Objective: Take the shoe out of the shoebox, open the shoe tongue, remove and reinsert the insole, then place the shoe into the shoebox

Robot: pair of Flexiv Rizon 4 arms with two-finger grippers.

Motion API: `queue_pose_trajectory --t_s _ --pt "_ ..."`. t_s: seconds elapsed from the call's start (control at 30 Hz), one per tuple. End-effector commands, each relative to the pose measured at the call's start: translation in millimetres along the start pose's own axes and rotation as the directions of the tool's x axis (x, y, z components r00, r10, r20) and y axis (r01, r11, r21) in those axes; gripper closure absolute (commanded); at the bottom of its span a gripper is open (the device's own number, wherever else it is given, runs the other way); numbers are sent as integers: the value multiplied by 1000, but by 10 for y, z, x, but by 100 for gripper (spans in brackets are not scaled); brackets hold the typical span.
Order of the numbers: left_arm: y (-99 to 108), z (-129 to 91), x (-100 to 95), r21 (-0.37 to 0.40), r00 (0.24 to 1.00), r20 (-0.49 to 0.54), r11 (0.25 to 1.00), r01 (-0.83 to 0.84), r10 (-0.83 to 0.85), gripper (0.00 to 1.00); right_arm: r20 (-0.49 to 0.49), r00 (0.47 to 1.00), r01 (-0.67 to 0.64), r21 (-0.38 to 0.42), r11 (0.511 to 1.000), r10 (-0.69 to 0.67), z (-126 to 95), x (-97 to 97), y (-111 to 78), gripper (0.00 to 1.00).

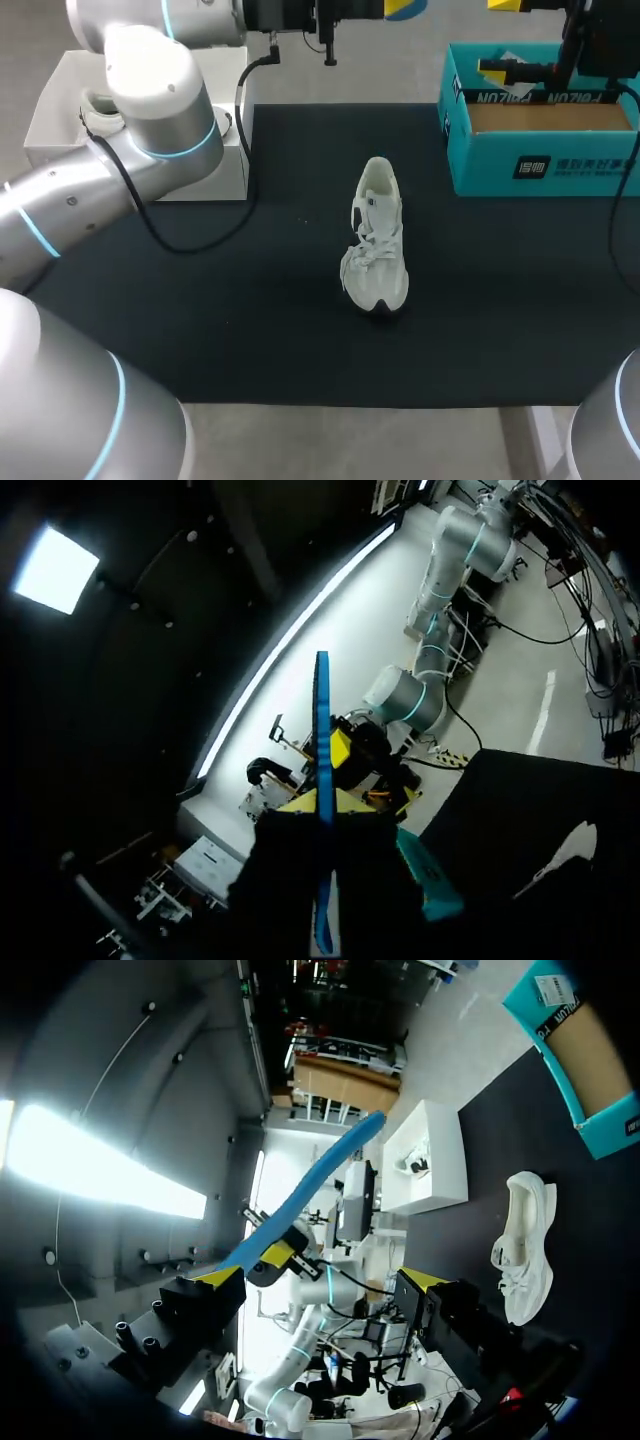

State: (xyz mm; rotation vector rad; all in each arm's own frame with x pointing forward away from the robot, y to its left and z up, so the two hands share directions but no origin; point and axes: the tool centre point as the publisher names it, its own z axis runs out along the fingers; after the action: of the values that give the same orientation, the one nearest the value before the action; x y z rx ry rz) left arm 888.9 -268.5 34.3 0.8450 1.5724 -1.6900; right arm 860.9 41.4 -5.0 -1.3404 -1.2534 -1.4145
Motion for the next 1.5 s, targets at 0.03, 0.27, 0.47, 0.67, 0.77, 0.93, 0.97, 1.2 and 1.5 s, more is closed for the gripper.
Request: queue_pose_trajectory --t_s 0.03,0.27,0.47,0.67,0.77,0.93,0.97,1.2,1.5 --pt "49 4 19 58 990 19 989 -139 138 100 1 1000 -1 -2 1000 1 10 1 -3 0" --pt "49 4 19 58 990 19 989 -139 138 100 1 1000 -1 -2 1000 1 10 1 -3 0" --pt "87 -1 49 58 974 12 972 -226 226 100 1 1000 -1 -2 1000 1 10 1 -3 0" --pt "141 -19 166 101 918 15 913 -396 397 100 1 1000 -1 -2 1000 1 10 1 -3 0" --pt "164 -53 187 127 898 73 889 -441 435 100 1 1000 -1 -2 1000 1 10 1 -3 0" --pt "258 -97 287 130 862 21 853 -505 507 100 8 1000 20 1 1000 -20 54 37 24 0" --pt "263 -94 298 136 862 16 853 -504 507 100 10 1000 23 2 1000 -23 68 41 33 0" --pt "268 -8 368 174 870 -58 863 -475 490 100 47 998 50 37 998 -52 210 63 84 0" --pt "300 72 445 184 788 -110 791 -583 606 100 70 996 43 68 997 -48 398 5 132 57"
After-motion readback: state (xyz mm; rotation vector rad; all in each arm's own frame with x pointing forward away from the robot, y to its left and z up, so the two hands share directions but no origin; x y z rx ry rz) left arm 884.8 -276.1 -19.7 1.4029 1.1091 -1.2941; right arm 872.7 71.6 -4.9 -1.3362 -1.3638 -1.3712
